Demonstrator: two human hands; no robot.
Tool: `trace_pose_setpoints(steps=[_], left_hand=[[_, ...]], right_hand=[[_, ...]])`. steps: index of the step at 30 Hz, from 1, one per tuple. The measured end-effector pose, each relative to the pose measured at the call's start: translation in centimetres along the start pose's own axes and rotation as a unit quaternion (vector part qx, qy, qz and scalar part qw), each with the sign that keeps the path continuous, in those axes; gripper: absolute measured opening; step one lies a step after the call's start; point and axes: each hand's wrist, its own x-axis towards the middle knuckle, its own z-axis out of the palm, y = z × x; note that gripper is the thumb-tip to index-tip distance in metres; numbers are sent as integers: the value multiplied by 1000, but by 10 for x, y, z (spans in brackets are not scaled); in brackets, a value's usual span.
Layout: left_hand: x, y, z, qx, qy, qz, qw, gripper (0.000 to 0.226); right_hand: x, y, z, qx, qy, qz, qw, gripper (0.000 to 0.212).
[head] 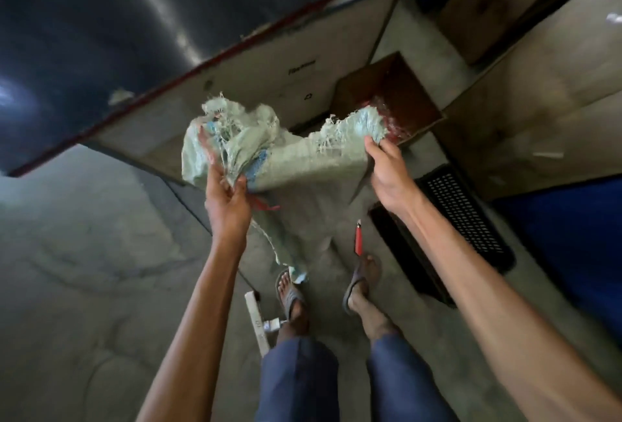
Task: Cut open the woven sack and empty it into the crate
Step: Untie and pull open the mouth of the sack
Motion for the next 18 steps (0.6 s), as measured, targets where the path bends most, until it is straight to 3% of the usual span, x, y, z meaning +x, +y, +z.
trace_pose_setpoints(steps=[2,5,7,13,18], left_hand=[[-13,20,-26,-9,10,12,1000,25],[-37,38,-59,-36,12,20,999,26],[-60,41,-72,-26,-22,14,999,14],[-124,43,-84,-2,-112,24,993,29],[-148,69,-66,-4,-169,63,984,7]], right_hand=[[-47,-33,13,3,-12,-31,999,66],[-131,-75,38,-26,-20,-88,996,39],[-178,-76,38,-26,-17,-100,994,24],[-275,-57,8,-60,18,-153,986,25],[-321,-68,-26,10,63,-184,981,25]])
